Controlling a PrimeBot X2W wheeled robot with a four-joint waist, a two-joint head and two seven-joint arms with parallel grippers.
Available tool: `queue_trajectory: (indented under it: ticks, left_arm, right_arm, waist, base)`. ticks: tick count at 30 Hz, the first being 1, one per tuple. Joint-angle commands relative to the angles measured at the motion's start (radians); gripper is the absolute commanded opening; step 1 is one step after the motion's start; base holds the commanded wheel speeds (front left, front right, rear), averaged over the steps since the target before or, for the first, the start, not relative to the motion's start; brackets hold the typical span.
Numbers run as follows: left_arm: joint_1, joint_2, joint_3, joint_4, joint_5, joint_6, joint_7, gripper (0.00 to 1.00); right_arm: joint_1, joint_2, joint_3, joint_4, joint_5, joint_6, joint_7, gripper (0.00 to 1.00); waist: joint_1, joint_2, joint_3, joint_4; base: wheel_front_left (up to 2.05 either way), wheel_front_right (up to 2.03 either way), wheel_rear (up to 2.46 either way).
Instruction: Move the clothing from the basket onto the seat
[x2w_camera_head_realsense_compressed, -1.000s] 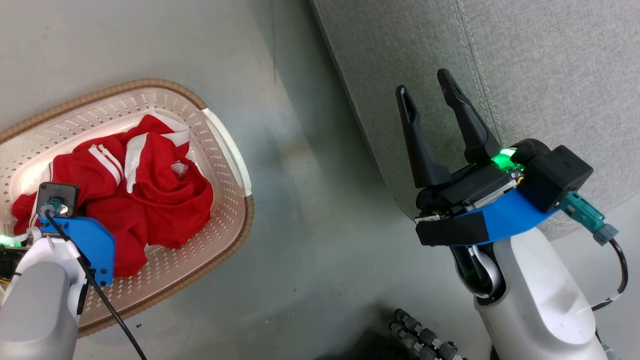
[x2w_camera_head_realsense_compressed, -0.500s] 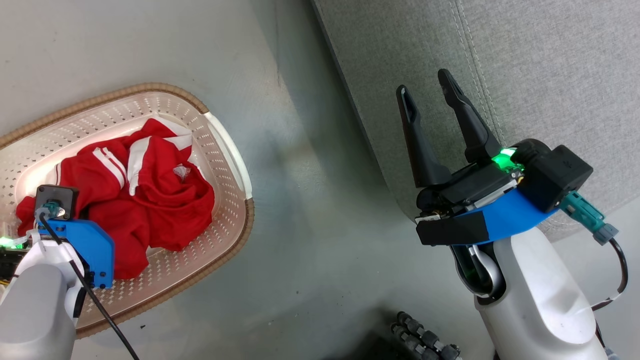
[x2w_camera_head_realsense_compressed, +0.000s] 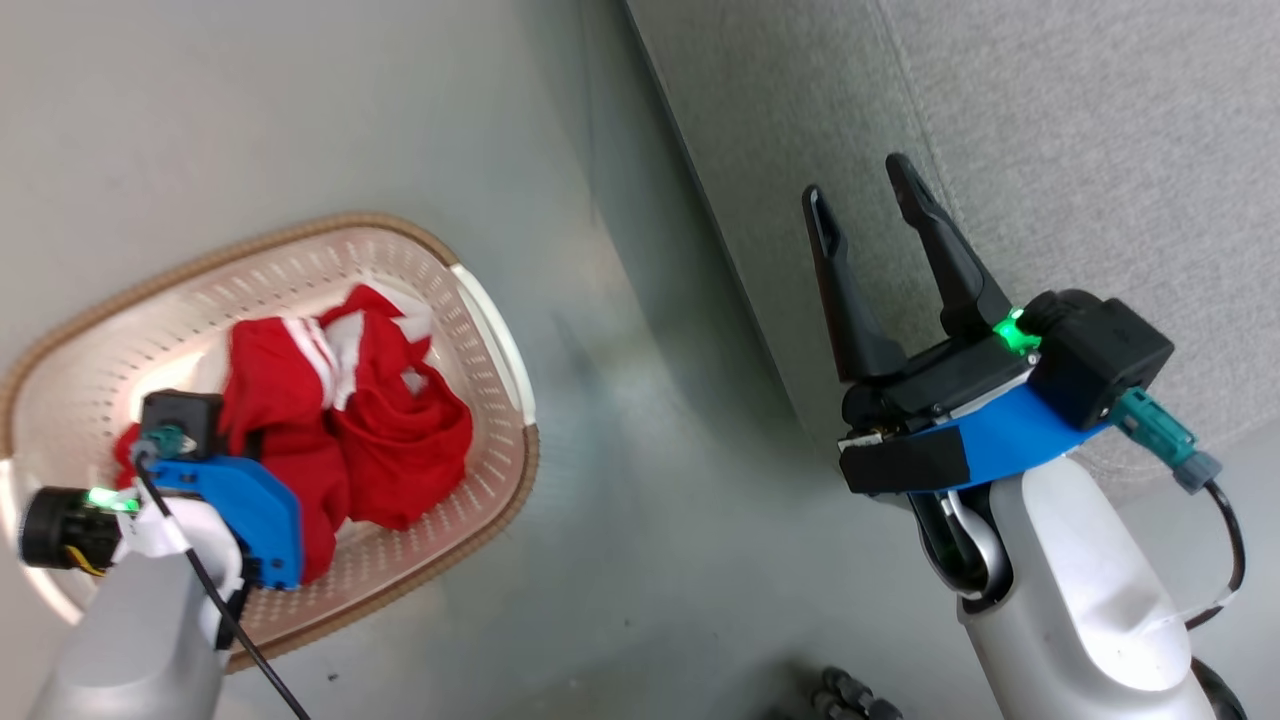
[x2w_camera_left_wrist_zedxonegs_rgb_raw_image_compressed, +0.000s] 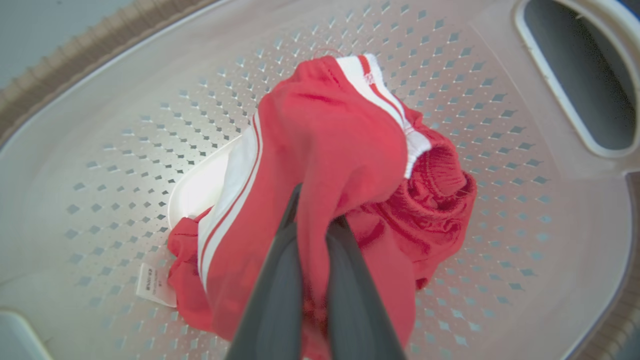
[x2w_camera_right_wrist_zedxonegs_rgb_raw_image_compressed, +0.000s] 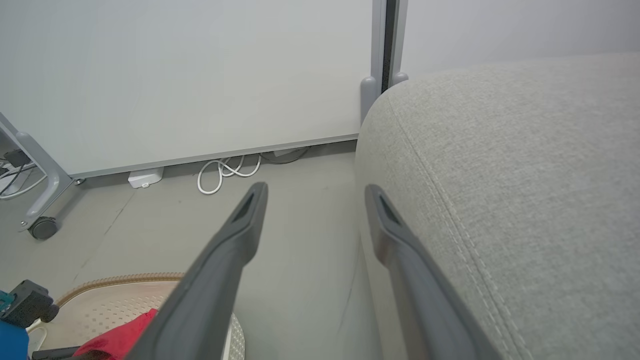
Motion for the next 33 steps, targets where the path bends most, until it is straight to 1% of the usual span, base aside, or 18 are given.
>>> queue_trajectory:
  ticks: [1,7,9,14,15,17,21,24,30,33]
  left_arm:
    - [-0.002,-0.011,-0.009,0.009,-0.008,-0.007,-0.017,0.00]
    - [0.020,-0.077,-0.066,0.045,-0.066,-0.020,-0.076,0.00]
    - [0.027,-0.095,-0.107,0.035,-0.102,-0.020,-0.093,0.00]
    - [0.052,-0.103,-0.216,-0.003,-0.214,-0.019,-0.128,0.00]
    - [0.057,-0.118,-0.237,-0.003,-0.227,-0.019,-0.138,0.00]
    - [0.061,-0.165,-0.266,0.021,-0.239,-0.019,-0.164,0.00]
    - [0.051,-0.211,-0.304,0.066,-0.250,-0.019,-0.201,0.00]
    - [0.043,-0.245,-0.333,0.069,-0.263,-0.019,-0.214,0.00]
    - [0.030,-0.270,-0.376,0.043,-0.299,-0.019,-0.222,0.00]
    - [0.024,-0.276,-0.388,0.028,-0.310,-0.019,-0.223,0.00]
  right_arm:
    - [0.016,-0.001,-0.005,0.007,-0.014,0.000,-0.003,1.00]
    - [0.060,-0.002,-0.028,0.039,-0.062,0.000,-0.003,1.00]
    - [0.077,-0.002,-0.035,0.050,-0.079,0.000,-0.003,1.00]
    - [0.129,-0.002,-0.050,0.080,-0.114,0.000,-0.003,1.00]
    - [0.141,-0.002,-0.055,0.086,-0.121,0.000,-0.003,1.00]
    - [0.162,-0.002,-0.062,0.097,-0.131,0.000,-0.003,1.00]
    - [0.206,-0.002,-0.072,0.115,-0.146,0.000,-0.003,1.00]
    - [0.234,-0.002,-0.076,0.125,-0.151,0.000,-0.003,1.00]
    - [0.291,-0.002,-0.081,0.143,-0.158,0.000,-0.003,1.00]
    - [0.307,-0.002,-0.084,0.150,-0.161,0.000,-0.003,1.00]
  waist:
    - [0.0001,0.0000,-0.058,0.031]
    - [0.0001,0.0000,-0.191,0.081]
    - [0.0001,0.0000,-0.240,0.097]
    - [0.0001,0.0000,-0.361,0.142]
    - [0.0001,0.0000,-0.388,0.153]
    - [0.0001,0.0000,-0.431,0.172]
    - [0.0001,0.0000,-0.517,0.212]
    - [0.0001,0.0000,-0.574,0.238]
    - [0.0001,0.0000,-0.662,0.282]
    - [0.0001,0.0000,-0.685,0.294]
  base:
    - [0.00,0.00,0.00]
    - [0.00,0.00,0.00]
    - [0.00,0.00,0.00]
    - [0.00,0.00,0.00]
    - [0.00,0.00,0.00]
    - [0.00,0.00,0.00]
    - [0.00,0.00,0.00]
    - [0.00,0.00,0.00]
    - [0.00,0.00,0.00]
    - [0.00,0.00,0.00]
